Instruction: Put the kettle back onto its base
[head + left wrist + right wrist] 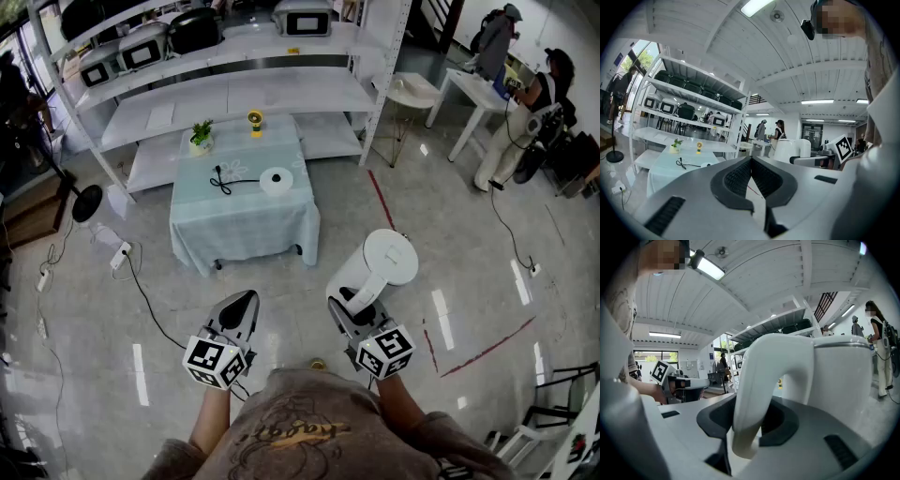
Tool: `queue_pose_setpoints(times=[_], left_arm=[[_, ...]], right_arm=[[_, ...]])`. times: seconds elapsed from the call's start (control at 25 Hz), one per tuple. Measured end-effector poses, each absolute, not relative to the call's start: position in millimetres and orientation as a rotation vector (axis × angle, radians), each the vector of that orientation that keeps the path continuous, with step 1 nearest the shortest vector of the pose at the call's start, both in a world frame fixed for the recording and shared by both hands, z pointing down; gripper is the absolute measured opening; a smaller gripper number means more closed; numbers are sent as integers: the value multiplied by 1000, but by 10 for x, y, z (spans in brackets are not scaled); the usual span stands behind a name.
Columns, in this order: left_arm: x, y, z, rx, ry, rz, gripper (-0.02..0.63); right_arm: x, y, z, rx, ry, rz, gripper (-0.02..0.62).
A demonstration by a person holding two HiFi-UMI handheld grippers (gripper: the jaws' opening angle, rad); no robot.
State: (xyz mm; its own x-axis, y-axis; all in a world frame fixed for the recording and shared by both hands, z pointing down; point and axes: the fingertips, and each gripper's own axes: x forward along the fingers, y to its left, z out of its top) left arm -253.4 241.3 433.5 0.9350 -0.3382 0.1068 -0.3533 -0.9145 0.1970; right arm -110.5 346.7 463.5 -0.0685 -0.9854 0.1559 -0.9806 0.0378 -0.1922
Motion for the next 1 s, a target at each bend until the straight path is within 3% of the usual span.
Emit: queue_pose_setpoints(times=[1.0], left_arm=[[-2055, 2606, 4418, 2848, -639, 90, 21]], right_arm=[[-514, 3610, 4733, -1979, 2290, -456, 130]])
